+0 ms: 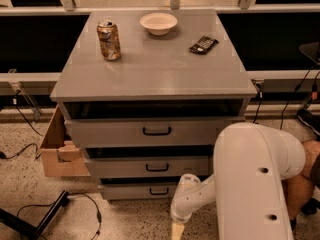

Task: Open bottom drawer

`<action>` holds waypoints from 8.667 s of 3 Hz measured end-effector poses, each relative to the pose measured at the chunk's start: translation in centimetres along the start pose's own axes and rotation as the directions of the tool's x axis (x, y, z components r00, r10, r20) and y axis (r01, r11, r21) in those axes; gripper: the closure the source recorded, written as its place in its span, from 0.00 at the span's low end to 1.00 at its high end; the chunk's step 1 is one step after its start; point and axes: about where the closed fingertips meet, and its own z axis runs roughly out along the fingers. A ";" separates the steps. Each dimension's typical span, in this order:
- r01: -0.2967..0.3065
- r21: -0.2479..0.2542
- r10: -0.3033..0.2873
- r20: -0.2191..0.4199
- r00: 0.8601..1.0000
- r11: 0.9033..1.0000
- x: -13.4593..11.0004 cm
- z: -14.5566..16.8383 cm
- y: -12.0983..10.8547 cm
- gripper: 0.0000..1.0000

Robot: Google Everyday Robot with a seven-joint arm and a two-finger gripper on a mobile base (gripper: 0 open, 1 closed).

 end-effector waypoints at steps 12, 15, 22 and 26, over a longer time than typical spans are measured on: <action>-0.004 0.267 0.011 -0.028 1.000 0.964 5.3 6.7 -13.5 1.00; -0.003 0.265 0.011 -0.028 1.000 0.964 5.3 6.8 -13.4 0.36; 0.000 0.112 0.012 -0.106 0.994 0.994 4.7 5.5 -6.9 0.87; 0.000 0.105 0.012 -0.108 0.994 0.994 4.9 5.7 -6.5 0.17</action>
Offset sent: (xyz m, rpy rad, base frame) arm 0.0503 0.0013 -0.0321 -0.0003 -0.1291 -0.0005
